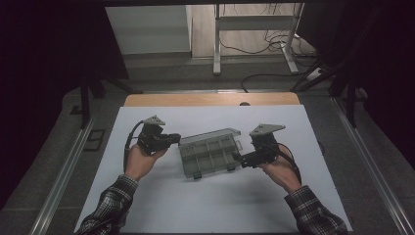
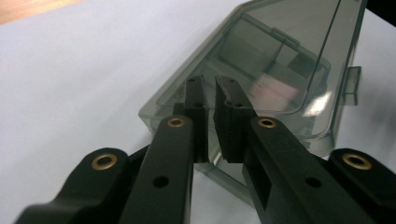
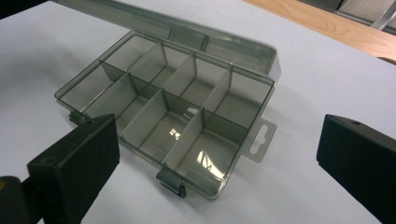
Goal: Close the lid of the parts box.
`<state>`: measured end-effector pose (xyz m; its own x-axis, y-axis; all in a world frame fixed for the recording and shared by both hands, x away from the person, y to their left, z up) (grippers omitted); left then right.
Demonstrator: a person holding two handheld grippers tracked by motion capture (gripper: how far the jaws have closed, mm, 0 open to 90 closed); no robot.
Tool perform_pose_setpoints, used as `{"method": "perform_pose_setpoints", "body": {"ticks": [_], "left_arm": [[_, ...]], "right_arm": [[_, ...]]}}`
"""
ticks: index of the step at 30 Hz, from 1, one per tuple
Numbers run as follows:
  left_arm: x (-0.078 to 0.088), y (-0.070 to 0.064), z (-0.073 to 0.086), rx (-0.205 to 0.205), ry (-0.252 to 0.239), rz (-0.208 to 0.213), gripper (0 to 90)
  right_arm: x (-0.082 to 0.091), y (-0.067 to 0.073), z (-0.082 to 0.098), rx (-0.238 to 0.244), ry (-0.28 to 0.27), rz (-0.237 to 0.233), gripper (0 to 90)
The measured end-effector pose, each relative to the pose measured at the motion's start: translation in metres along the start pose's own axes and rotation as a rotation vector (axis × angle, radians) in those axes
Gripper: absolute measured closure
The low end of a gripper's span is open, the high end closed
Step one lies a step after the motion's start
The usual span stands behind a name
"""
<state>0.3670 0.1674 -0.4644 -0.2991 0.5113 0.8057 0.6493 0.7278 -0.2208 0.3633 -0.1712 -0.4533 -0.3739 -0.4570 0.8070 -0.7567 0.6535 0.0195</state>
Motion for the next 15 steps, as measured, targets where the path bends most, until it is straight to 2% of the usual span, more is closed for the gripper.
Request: {"method": "perform_pose_setpoints", "body": {"ticks": [8,15], "left_arm": [[-0.001,-0.011,0.011,-0.009,0.019,0.000,83.0],[-0.002,-0.021,0.019,-0.018,0.028,0.001,82.8]], "right_arm": [[0.003,0.004,0.007,0.011,0.004,-0.010,0.0],[0.007,0.002,0.015,-0.004,0.013,-0.004,0.0]]}}
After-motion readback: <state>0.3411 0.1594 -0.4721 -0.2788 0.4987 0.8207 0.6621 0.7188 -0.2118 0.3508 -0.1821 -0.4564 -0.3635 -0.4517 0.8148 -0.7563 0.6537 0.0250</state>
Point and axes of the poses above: each handheld gripper's, and its own axes: x roughly backward along the jaws, z roughly out of its underside, y roughly to its left, the point moved 2 cm from there along -x, roughly forward along the jaws, and after that the axes turned 14 degrees about y, right-handed, at the moved point
